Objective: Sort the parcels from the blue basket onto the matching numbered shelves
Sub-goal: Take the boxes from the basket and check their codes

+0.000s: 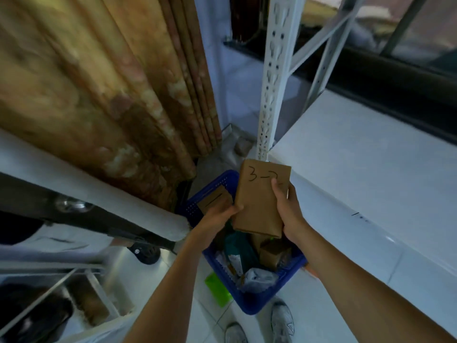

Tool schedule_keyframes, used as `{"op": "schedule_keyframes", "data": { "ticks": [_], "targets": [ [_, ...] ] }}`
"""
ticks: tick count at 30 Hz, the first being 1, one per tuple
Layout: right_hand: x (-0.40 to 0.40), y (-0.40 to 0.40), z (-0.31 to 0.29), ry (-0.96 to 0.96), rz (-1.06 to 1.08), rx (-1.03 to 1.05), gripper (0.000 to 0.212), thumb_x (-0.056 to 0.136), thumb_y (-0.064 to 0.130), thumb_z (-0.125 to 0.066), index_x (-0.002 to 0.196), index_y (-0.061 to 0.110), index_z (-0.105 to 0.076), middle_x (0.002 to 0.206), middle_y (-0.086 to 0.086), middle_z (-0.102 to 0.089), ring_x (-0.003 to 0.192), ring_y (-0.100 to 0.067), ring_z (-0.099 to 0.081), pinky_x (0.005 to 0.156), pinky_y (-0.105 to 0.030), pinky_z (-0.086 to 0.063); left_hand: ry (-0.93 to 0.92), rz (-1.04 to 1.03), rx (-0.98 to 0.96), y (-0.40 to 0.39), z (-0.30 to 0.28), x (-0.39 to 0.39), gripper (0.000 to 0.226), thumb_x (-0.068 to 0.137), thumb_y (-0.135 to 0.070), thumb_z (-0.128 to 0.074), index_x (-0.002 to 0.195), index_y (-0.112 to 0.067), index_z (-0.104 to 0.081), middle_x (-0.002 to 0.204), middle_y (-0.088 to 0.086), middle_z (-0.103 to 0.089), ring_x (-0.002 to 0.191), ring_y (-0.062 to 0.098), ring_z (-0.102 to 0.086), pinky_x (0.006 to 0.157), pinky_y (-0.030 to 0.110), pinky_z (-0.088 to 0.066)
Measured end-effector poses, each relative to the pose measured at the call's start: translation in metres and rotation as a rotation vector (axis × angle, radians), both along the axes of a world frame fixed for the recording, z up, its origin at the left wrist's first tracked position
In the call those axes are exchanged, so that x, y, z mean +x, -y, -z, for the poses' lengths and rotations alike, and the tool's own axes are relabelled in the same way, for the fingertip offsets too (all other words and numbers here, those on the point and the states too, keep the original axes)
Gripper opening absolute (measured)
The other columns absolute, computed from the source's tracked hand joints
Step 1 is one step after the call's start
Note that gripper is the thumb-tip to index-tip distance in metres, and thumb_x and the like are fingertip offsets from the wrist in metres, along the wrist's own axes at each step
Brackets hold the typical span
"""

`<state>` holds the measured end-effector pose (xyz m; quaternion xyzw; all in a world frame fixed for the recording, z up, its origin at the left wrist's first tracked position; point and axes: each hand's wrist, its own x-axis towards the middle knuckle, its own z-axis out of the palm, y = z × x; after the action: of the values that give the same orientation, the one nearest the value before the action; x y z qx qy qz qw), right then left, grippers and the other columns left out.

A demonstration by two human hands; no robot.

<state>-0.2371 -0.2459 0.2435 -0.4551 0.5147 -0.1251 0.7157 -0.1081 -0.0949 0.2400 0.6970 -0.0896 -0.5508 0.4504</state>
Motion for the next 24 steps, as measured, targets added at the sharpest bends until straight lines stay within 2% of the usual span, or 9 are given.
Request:
{"op": "schedule_keyframes", "data": {
  "ticks": [2, 5, 8, 10, 14, 18, 19, 22, 24],
  "targets": [
    [-0.009, -0.002, -0.044, 0.044, 0.012, -0.074, 0.079, 0.083, 0.071, -0.06, 0.15, 0.046, -0.027, 0.128, 0.005, -0.061, 0.104, -0.016, -0.065, 0.079, -0.035, -0.057, 0.092, -0.002, -0.08, 0.02, -0.05, -0.01, 0.099, 0.065, -0.074, -0.076, 0.149, -0.039, -0.036, 0.137, -0.013, -0.055, 0.124, 0.014, -0.055, 0.11, 0.044, -0.044],
    [-0.026, 0.003, -0.107, 0.122, 0.026, -0.189, 0.072, 0.088, 0.062, -0.06, 0.148, 0.046, -0.024, 0.128, 0.002, -0.062, 0.103, -0.015, -0.067, 0.079, -0.033, -0.058, 0.242, 0.009, -0.191, 0.046, -0.123, -0.035, 0.085, 0.076, -0.077, -0.06, 0.15, -0.049, -0.028, 0.137, -0.011, -0.052, 0.12, 0.017, -0.058, 0.102, 0.045, -0.051],
    [-0.046, 0.016, -0.172, 0.19, 0.03, -0.335, 0.063, 0.092, 0.054, -0.059, 0.143, 0.047, -0.024, 0.118, 0.009, -0.06, 0.099, -0.006, -0.064, 0.068, -0.019, -0.054, 0.334, -0.032, -0.32, 0.068, -0.181, -0.059, 0.076, 0.083, -0.072, -0.057, 0.149, -0.048, -0.028, 0.142, -0.009, -0.051, 0.119, 0.014, -0.058, 0.099, 0.041, -0.052],
    [-0.063, 0.023, -0.209, 0.233, 0.019, -0.414, 0.059, 0.094, 0.051, -0.057, 0.142, 0.048, -0.023, 0.115, 0.014, -0.057, 0.098, 0.0, -0.061, 0.067, -0.013, -0.05, 0.393, -0.037, -0.371, 0.081, -0.212, -0.075, 0.074, 0.086, -0.07, -0.055, 0.15, -0.048, -0.027, 0.144, -0.01, -0.047, 0.119, 0.011, -0.055, 0.098, 0.036, -0.049],
    [-0.096, 0.033, -0.262, 0.3, 0.049, -0.531, 0.065, 0.094, 0.048, -0.06, 0.146, 0.048, -0.02, 0.119, 0.014, -0.057, 0.102, 0.001, -0.06, 0.071, -0.013, -0.048, 0.519, -0.002, -0.504, 0.094, -0.263, -0.108, 0.059, 0.097, -0.057, -0.05, 0.15, -0.046, -0.025, 0.138, -0.016, -0.044, 0.117, 0.003, -0.05, 0.087, 0.025, -0.045],
    [-0.121, 0.03, -0.295, 0.33, 0.081, -0.638, 0.066, 0.094, 0.044, -0.059, 0.146, 0.044, -0.018, 0.119, 0.02, -0.054, 0.101, 0.004, -0.059, 0.072, -0.012, -0.049, 0.483, 0.053, -0.611, 0.095, -0.297, -0.125, 0.054, 0.098, -0.05, -0.052, 0.146, -0.049, -0.029, 0.131, -0.023, -0.051, 0.112, -0.003, -0.057, 0.072, 0.016, -0.053],
    [-0.126, 0.027, -0.301, 0.335, 0.095, -0.663, 0.067, 0.094, 0.044, -0.059, 0.147, 0.044, -0.018, 0.119, 0.022, -0.053, 0.1, 0.006, -0.059, 0.073, -0.011, -0.049, 0.494, 0.073, -0.63, 0.096, -0.303, -0.127, 0.052, 0.098, -0.05, -0.051, 0.145, -0.049, -0.029, 0.13, -0.024, -0.052, 0.112, -0.002, -0.058, 0.074, 0.018, -0.055],
    [-0.14, 0.024, -0.32, 0.339, 0.146, -0.721, 0.069, 0.094, 0.045, -0.059, 0.149, 0.043, -0.017, 0.126, 0.02, -0.05, 0.103, 0.009, -0.055, 0.079, -0.012, -0.046, 0.52, 0.144, -0.665, 0.105, -0.319, -0.131, 0.057, 0.094, -0.059, -0.049, 0.146, -0.049, -0.027, 0.138, -0.015, -0.05, 0.123, 0.009, -0.054, 0.096, 0.035, -0.052],
    [-0.148, 0.023, -0.334, 0.33, 0.196, -0.756, 0.073, 0.093, 0.046, -0.06, 0.151, 0.041, -0.015, 0.131, 0.016, -0.047, 0.107, 0.009, -0.051, 0.081, -0.014, -0.043, 0.532, 0.182, -0.71, 0.111, -0.332, -0.136, 0.063, 0.09, -0.066, -0.049, 0.146, -0.049, -0.027, 0.137, -0.017, -0.049, 0.124, 0.006, -0.052, 0.096, 0.031, -0.05]
  ]
}}
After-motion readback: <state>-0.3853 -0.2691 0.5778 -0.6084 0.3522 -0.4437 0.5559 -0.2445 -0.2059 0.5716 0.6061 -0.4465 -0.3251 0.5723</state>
